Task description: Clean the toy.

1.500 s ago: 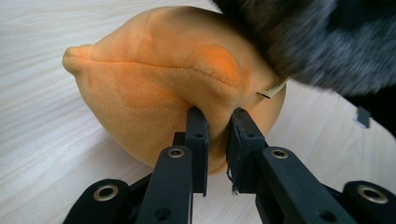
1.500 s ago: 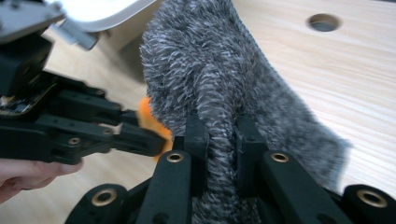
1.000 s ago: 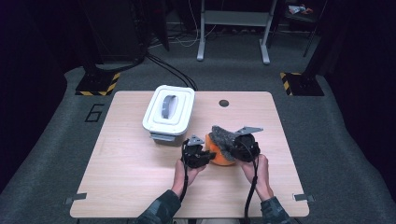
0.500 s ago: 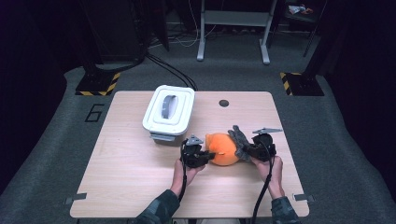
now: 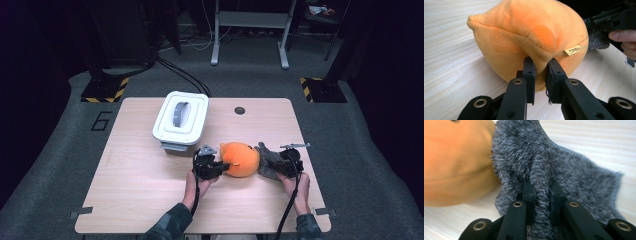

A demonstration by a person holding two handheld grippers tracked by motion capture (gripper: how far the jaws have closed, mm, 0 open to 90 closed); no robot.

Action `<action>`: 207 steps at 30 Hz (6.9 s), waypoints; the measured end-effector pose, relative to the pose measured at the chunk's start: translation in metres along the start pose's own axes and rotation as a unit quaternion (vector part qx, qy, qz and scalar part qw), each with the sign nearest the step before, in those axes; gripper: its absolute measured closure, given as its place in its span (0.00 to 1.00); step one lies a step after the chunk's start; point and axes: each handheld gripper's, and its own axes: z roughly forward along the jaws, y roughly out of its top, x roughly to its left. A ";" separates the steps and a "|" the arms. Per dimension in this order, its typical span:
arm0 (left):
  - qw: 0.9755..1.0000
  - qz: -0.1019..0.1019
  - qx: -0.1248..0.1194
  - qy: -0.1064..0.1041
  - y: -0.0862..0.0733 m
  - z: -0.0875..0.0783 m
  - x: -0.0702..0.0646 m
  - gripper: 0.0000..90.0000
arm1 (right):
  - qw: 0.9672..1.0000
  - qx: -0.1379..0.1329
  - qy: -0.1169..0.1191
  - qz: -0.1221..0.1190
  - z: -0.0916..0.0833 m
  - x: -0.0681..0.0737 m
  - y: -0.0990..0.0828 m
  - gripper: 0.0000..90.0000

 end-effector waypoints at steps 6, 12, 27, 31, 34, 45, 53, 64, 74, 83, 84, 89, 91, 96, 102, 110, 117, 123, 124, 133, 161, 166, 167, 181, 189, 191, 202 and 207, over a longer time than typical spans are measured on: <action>1.000 0.002 0.002 0.000 -0.001 0.002 -0.001 0.88 | 1.000 -0.013 0.005 -0.005 -0.003 -0.003 -0.003 0.88; 1.000 0.005 -0.002 -0.002 -0.001 0.001 -0.002 0.88 | 0.998 -0.052 0.009 -0.037 -0.035 0.015 0.013 0.88; 1.000 0.027 0.000 -0.004 0.005 0.002 -0.010 0.88 | 0.985 -0.065 0.057 -0.150 -0.050 0.107 0.048 0.88; 1.000 0.028 0.002 -0.003 0.006 0.002 -0.008 0.88 | 0.985 -0.048 0.057 -0.152 -0.035 0.116 0.046 0.88; 1.000 0.027 0.006 -0.002 0.004 0.003 -0.007 0.88 | 0.986 -0.040 0.047 -0.157 -0.026 0.118 0.042 0.88; 1.000 0.021 0.007 -0.005 0.003 0.004 -0.007 0.88 | 0.990 -0.048 0.019 -0.130 -0.029 0.086 0.038 0.88; 1.000 0.018 0.008 -0.009 0.003 0.006 -0.007 0.88 | 0.995 -0.042 0.019 -0.086 -0.023 0.056 0.032 0.88; 1.000 0.016 0.008 -0.009 0.002 0.006 -0.005 0.88 | 0.999 -0.023 0.000 -0.041 -0.006 0.029 0.023 0.88; 1.000 0.016 0.009 -0.006 0.002 0.005 -0.004 0.88 | 1.000 0.013 -0.006 -0.023 0.016 0.020 0.016 0.88; 1.000 0.016 0.006 -0.004 0.001 0.005 -0.002 0.88 | 0.999 0.020 -0.012 -0.028 0.018 0.019 0.013 0.88; 1.000 0.014 0.006 -0.005 0.001 0.004 -0.001 0.88 | 1.000 0.015 -0.013 -0.021 0.013 0.018 0.013 0.88; 1.000 0.013 0.006 -0.005 0.001 0.004 0.000 0.88 | 0.999 -0.034 -0.007 -0.023 -0.019 0.014 0.018 0.88; 1.000 0.013 0.005 -0.007 0.001 0.005 -0.001 0.88 | 0.998 -0.051 0.002 -0.027 -0.033 0.020 0.022 0.88; 1.000 0.014 0.004 -0.007 0.001 0.005 0.001 0.88 | 0.995 -0.068 0.024 -0.071 -0.050 0.045 0.032 0.88; 1.000 0.016 0.001 -0.008 0.000 0.004 0.002 0.85 | 0.995 -0.047 0.029 -0.083 -0.033 0.056 0.035 0.88; 0.999 0.048 -0.009 0.012 -0.005 0.000 -0.003 0.59 | 0.996 -0.043 0.023 -0.076 -0.029 0.052 0.036 0.88; 0.997 0.072 0.000 0.028 -0.008 0.007 -0.008 0.46 | 0.996 -0.042 0.022 -0.072 -0.029 0.051 0.037 0.88; 0.995 0.084 -0.003 0.057 -0.008 0.017 -0.013 0.66 | 0.997 -0.042 0.021 -0.065 -0.028 0.054 0.035 0.88; 0.995 0.083 -0.007 0.059 -0.008 0.017 -0.013 0.72 | 0.996 -0.045 0.020 -0.074 -0.028 0.052 0.035 0.88; 1.000 0.024 0.002 0.017 0.006 0.008 -0.013 0.89 | 0.994 -0.072 0.030 -0.074 -0.051 0.058 0.034 0.88; 1.000 -0.003 0.003 0.008 0.006 0.004 -0.010 0.89 | 0.992 -0.050 -0.005 -0.118 -0.038 0.077 0.028 0.88; 1.000 -0.006 0.000 0.005 0.005 0.005 -0.007 0.89 | 0.996 -0.032 -0.010 -0.080 -0.027 0.051 0.022 0.88; 1.000 -0.004 0.000 0.005 0.005 0.005 -0.007 0.89 | 0.997 -0.031 -0.011 -0.073 -0.024 0.047 0.021 0.88; 1.000 -0.007 -0.006 -0.014 0.003 0.003 -0.003 0.89 | 1.000 -0.010 -0.013 -0.021 -0.015 0.016 0.011 0.88; 1.000 0.001 -0.005 -0.016 0.005 0.004 -0.008 0.89 | 0.995 -0.072 0.020 -0.073 -0.068 0.047 0.028 0.88; 1.000 0.002 -0.007 -0.015 0.005 0.004 -0.009 0.89 | 0.992 -0.077 0.039 -0.091 -0.071 0.062 0.033 0.88; 1.000 0.018 0.002 -0.016 0.006 0.005 -0.011 0.89 | 0.986 -0.035 0.028 -0.163 -0.037 0.121 0.042 0.88; 1.000 0.021 0.001 -0.016 0.006 0.005 -0.011 0.89 | 0.984 -0.035 0.006 -0.173 -0.035 0.120 0.040 0.88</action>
